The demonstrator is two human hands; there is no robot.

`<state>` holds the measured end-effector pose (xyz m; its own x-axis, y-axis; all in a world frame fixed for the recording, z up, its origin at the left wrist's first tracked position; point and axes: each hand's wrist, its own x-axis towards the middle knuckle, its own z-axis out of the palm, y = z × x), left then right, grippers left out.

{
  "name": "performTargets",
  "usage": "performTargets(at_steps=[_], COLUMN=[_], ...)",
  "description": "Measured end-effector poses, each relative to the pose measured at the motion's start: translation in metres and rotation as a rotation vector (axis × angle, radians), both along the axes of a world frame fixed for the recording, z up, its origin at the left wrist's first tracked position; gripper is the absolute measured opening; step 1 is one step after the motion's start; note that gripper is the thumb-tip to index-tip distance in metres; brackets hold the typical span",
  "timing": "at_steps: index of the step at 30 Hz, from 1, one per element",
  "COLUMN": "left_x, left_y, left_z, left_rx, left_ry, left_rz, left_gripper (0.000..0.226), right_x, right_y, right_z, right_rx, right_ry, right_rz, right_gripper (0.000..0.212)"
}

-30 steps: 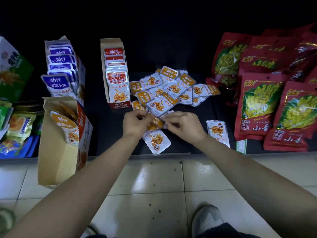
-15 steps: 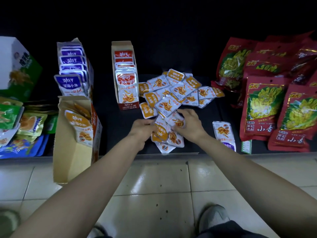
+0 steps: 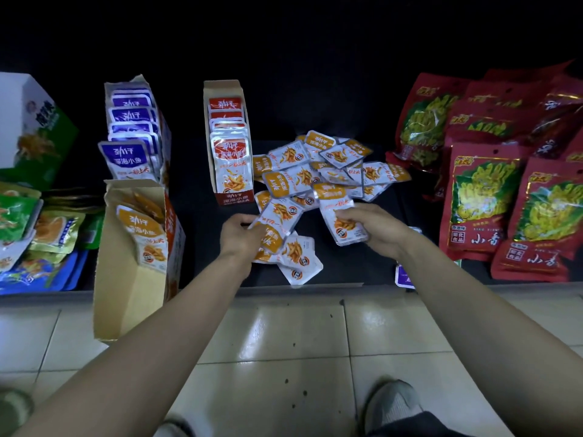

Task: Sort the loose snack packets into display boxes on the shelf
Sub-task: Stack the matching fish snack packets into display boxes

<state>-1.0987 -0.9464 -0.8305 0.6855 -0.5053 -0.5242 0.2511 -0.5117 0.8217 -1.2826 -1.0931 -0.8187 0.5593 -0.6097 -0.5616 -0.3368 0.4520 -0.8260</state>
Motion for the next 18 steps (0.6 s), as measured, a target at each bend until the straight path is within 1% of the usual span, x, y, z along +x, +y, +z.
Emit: performTargets(at_steps=[1, 3, 7, 10, 12, 14, 16, 18], left_x=[0.000, 0.000, -0.003, -0.003, 0.000, 0.001, 0.000, 0.000], left_y=[0.000, 0.002, 0.004, 0.004, 0.005, 0.007, 0.010, 0.012], left_z=[0.001, 0.004, 0.010, 0.011, 0.012, 0.012, 0.009, 0.005], left_rx=[-0.016, -0.053, -0.117, -0.167, -0.197, -0.199, -0.140, -0.079], left_ry=[0.013, 0.045, 0.160, 0.252, 0.348, 0.453, 0.446, 0.345], left_rz=[0.032, 0.069, -0.031, -0.082, -0.083, -0.130, -0.208, -0.240], left_gripper=[0.013, 0.013, 0.024, 0.032, 0.040, 0.052, 0.058, 0.055], right_x=[0.002, 0.011, 0.031, 0.037, 0.038, 0.038, 0.037, 0.036], right_y=[0.003, 0.013, 0.027, 0.032, 0.033, 0.033, 0.032, 0.029], right_z=[0.002, 0.001, 0.001, 0.000, -0.004, -0.007, -0.009, -0.007], right_rx=[0.060, 0.101, 0.150, 0.070, 0.008, -0.013, -0.032, -0.090], right_ry=[-0.025, -0.035, -0.131, -0.126, -0.108, -0.107, -0.115, -0.126], right_rz=[0.008, 0.050, 0.036, 0.027, -0.039, -0.114, -0.191, -0.271], right_gripper=[0.009, 0.011, 0.026, 0.026, 0.028, 0.029, 0.033, 0.037])
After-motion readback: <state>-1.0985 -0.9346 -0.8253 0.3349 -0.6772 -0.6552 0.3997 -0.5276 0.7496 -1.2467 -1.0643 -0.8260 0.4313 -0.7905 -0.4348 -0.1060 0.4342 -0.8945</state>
